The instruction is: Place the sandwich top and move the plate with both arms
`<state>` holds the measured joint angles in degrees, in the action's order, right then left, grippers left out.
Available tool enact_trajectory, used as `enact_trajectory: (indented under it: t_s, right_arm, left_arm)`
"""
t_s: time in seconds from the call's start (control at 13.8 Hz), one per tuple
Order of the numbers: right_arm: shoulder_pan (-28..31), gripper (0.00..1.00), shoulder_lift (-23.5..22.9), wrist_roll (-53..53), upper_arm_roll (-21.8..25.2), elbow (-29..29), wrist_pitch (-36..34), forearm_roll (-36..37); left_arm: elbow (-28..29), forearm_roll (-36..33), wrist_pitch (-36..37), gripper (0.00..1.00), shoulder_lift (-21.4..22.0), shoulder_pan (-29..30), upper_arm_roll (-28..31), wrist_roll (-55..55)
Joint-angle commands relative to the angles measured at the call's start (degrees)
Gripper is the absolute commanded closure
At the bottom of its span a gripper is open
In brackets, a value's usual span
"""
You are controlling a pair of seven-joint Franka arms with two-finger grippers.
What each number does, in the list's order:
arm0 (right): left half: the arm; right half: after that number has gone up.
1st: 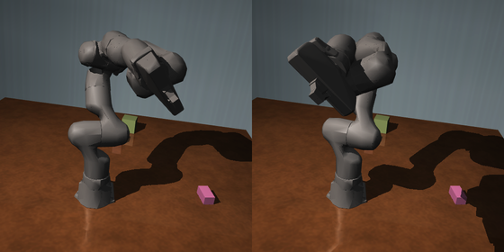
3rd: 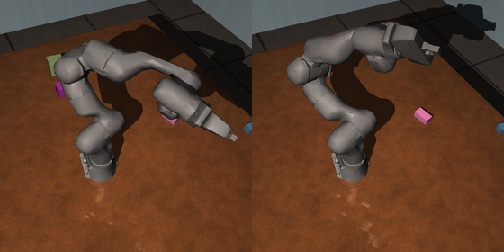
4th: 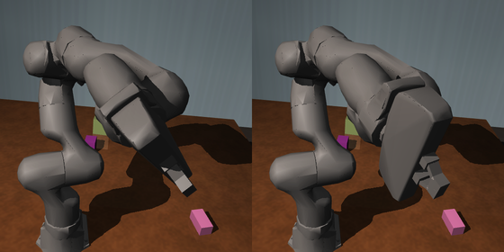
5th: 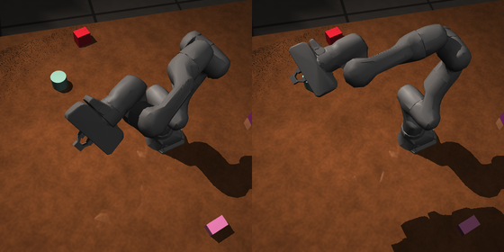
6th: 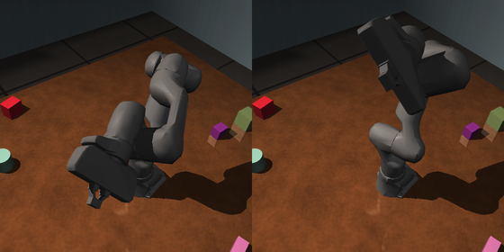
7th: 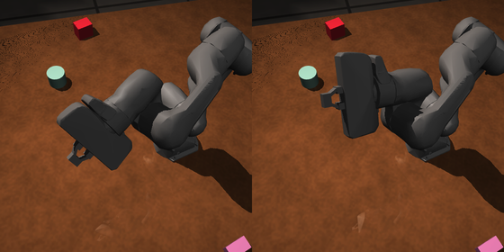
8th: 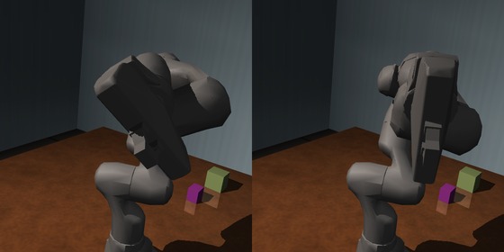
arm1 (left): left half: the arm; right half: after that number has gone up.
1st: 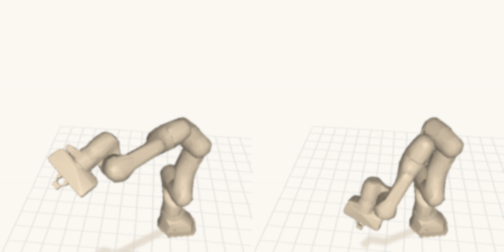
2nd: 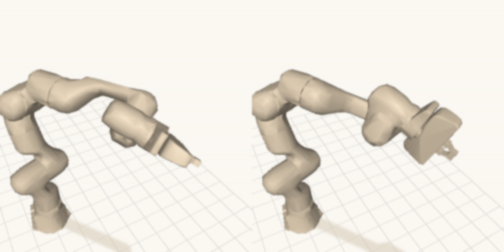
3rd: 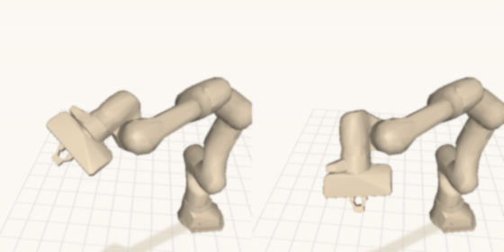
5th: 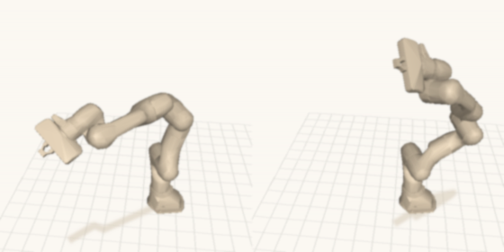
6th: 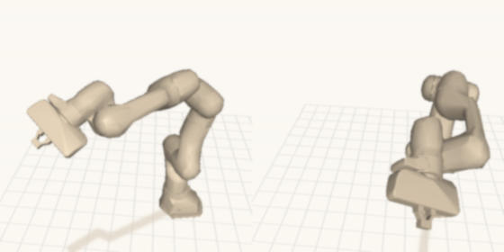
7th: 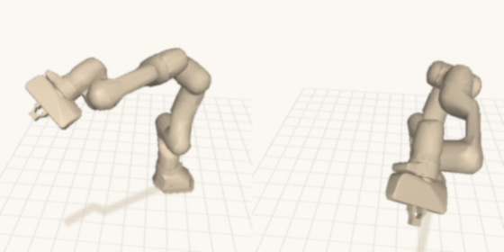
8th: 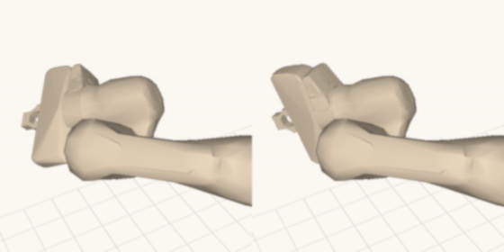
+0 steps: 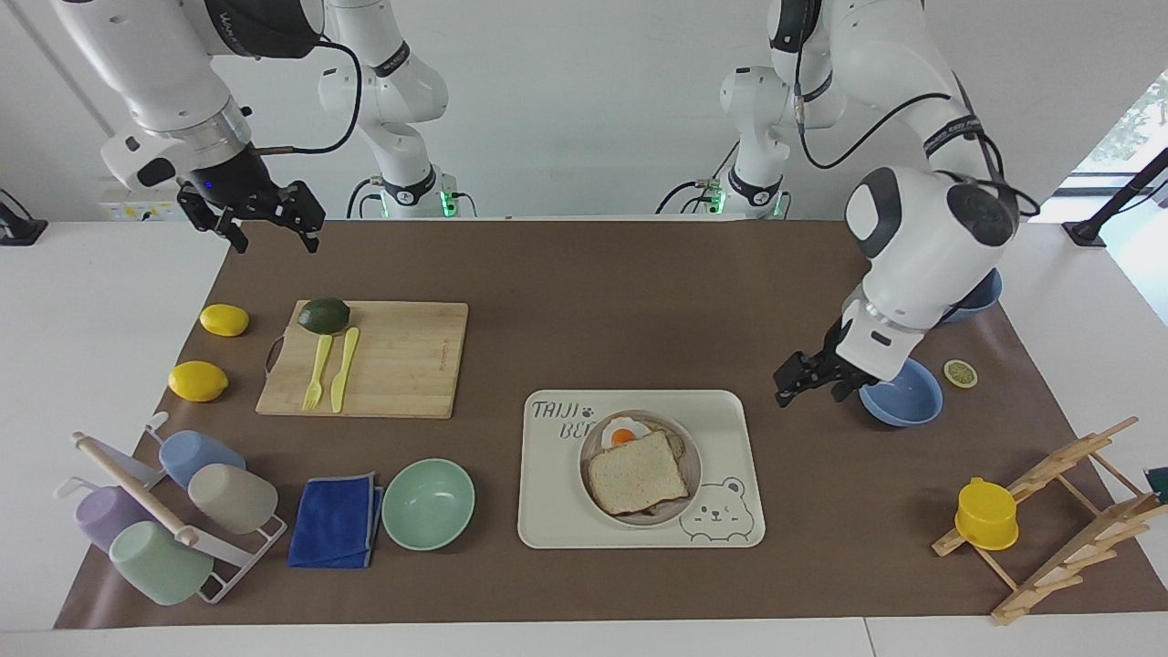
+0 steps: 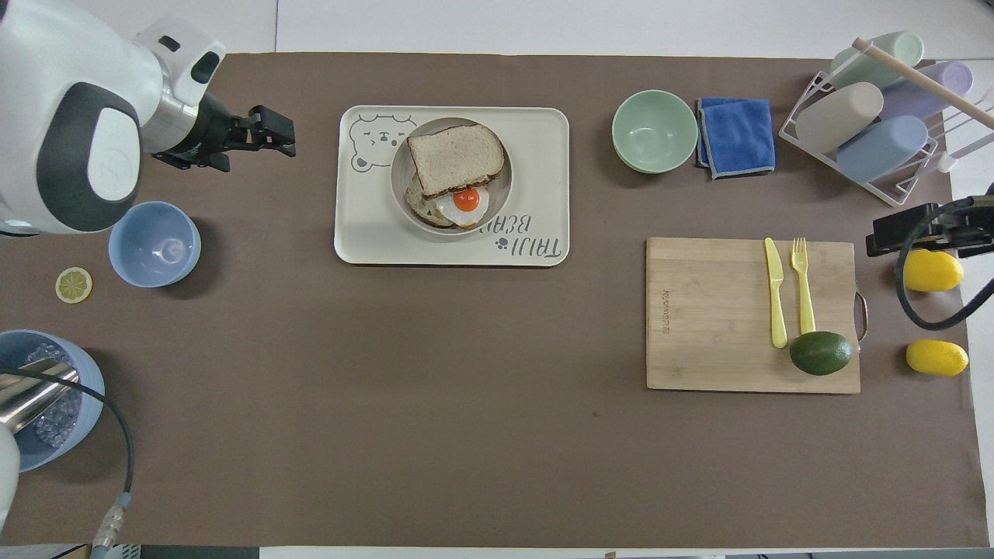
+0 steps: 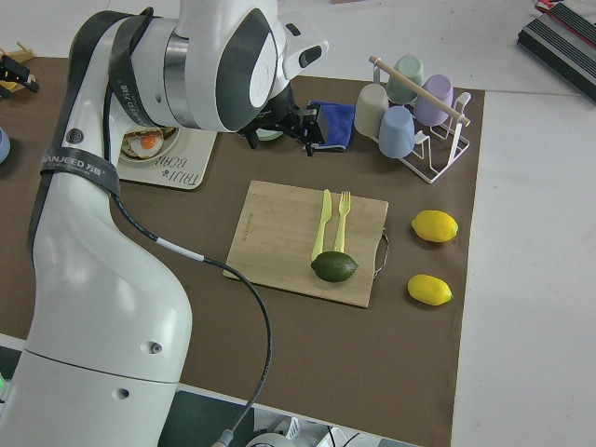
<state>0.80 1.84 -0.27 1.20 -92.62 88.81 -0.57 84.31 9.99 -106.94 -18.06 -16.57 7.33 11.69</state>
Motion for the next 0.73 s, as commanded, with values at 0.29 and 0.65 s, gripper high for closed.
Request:
enact_trajectory:
  t_s: [0.29,0.65]
  right_arm:
    - [0.3,0.00,0.0,1.4,-0.1,0.4,0.0,-0.4]
    - [0.3,0.00,0.0,1.5,-0.1,0.4,0.0,-0.5]
  left_arm:
    - [2.3,-7.0,19.7,0.00,15.7,1.7,0.4,0.0]
    - [3.7,-7.2,29.5,0.00,20.3,9.3,-6.9,-0.4]
